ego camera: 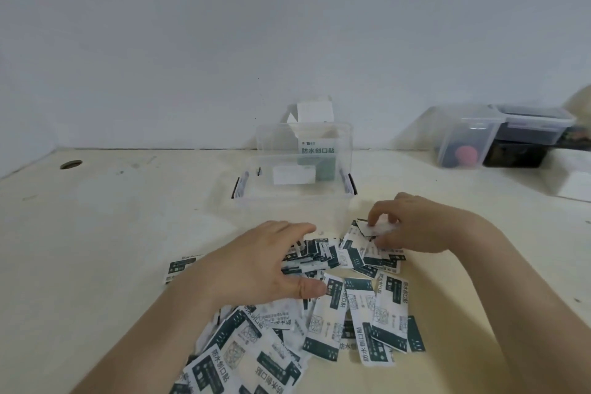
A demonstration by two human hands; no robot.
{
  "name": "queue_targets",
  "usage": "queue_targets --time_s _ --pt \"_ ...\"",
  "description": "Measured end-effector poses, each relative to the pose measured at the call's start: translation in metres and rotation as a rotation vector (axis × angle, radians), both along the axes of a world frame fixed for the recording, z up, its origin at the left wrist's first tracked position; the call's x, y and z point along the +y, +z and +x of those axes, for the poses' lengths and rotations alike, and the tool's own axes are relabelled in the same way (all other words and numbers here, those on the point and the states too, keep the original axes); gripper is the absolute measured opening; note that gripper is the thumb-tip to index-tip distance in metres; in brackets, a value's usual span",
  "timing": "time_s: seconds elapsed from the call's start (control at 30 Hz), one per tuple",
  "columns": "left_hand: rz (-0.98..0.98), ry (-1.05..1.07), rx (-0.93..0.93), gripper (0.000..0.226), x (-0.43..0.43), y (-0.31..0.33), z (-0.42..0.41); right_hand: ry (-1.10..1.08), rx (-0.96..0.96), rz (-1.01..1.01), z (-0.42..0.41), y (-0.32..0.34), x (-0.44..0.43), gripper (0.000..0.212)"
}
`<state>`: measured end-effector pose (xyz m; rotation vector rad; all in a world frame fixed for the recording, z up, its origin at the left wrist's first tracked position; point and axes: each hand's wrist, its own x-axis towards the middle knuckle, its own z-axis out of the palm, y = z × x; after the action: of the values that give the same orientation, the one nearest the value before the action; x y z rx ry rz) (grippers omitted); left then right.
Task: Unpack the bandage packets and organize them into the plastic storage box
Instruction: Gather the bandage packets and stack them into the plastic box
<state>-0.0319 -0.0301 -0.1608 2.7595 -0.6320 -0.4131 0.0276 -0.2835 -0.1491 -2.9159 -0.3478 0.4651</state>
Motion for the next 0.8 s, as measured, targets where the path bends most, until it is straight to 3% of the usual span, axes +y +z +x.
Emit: queue_targets --time_s 0.13,0.33,0.43,0.6,0.73,0.8 --pt "-0.012 0.031 0.001 0.096 0.002 0.001 0.003 0.058 0.068 -0.013 -0.009 0.008 0.005 0.032" --pt "-0.150 -0.005 -0.005 0.086 0.018 0.035 -0.014 0.087 0.096 -0.028 -0.020 0.017 0.012 0.057" --pt "-0.036 -0.059 0.009 0.093 0.034 0.051 -0.040 0.114 0.085 -0.063 -0.029 0.029 0.018 0.057" --pt "0.175 -0.162 -0.026 0.100 0.030 0.007 -0.102 0.258 -0.036 -0.027 -0.048 0.035 0.046 0.058" --pt "0.226 -0.180 -0.131 0.079 0.023 -0.020 -0.111 0.419 -0.060 0.114 -0.057 0.021 0.077 0.063" --pt "0.233 -0.194 -0.199 0.068 0.023 -0.025 -0.104 0.448 -0.030 0.133 -0.055 0.013 0.083 0.054"
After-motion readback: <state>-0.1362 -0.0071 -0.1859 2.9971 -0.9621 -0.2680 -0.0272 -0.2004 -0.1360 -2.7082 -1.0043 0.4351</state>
